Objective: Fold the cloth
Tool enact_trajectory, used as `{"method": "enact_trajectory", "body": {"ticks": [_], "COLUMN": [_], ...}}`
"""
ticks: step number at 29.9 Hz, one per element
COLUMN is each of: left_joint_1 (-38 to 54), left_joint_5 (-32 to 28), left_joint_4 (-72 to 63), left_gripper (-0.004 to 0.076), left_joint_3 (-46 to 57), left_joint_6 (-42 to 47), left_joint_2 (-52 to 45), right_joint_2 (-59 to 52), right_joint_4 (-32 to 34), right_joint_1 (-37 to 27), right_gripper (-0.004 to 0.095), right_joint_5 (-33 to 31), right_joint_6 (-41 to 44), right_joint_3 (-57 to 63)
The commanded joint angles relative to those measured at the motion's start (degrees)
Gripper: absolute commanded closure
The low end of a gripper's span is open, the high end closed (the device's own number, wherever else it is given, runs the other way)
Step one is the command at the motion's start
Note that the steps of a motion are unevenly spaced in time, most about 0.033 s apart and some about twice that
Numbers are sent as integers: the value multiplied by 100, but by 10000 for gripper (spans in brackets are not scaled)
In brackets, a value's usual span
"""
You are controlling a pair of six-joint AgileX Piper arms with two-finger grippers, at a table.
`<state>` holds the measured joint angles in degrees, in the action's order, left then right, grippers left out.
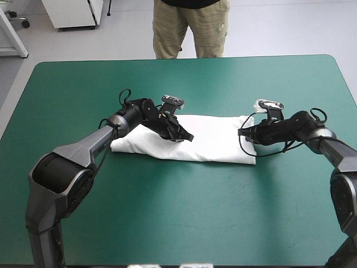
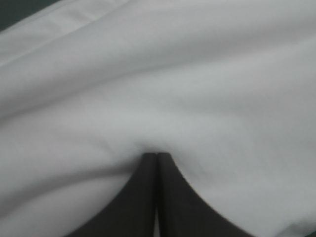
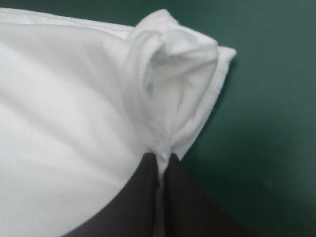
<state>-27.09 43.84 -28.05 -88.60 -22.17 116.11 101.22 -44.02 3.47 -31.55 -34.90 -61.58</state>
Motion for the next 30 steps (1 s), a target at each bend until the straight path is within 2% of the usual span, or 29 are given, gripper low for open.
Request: {"method": "enact_trajectory", "body": {"ticks": [1, 7, 10, 13, 20, 26, 30], "left_joint_1": [-32, -20, 33, 191, 965, 1526, 1583], "left_joint_5": [-144, -218, -193, 50, 1528, 2030, 2256], "left_joint_4": [-228, -314, -86, 453, 1705, 1868, 1879], "left_gripper": [733, 733, 733, 733, 733, 733, 733], "left_joint_3": [-68, -155, -363, -646, -1385, -1469, -1469], "left_joint_6": [-2, -41, -41, 33, 341, 503, 503], "left_joint_2": [-154, -278, -631, -1164, -2679, -3887, -4389], "right_joint_2": [-430, -799, -811, -811, -797, -156, 695], "right_joint_4": [-170, -398, -500, -323, 332, 1254, 1673], "right_joint_1": [10, 10, 25, 236, 1478, 2659, 3088], "right_gripper": [921, 921, 921, 920, 914, 915, 915], "right_joint_5": [-77, -675, -1082, -1174, -988, -983, -1204], "right_joint_6": [-267, -376, -323, -108, 627, 1529, 2013], "right_joint_3": [-136, -765, -1155, -1480, -2227, -3358, -4417]}}
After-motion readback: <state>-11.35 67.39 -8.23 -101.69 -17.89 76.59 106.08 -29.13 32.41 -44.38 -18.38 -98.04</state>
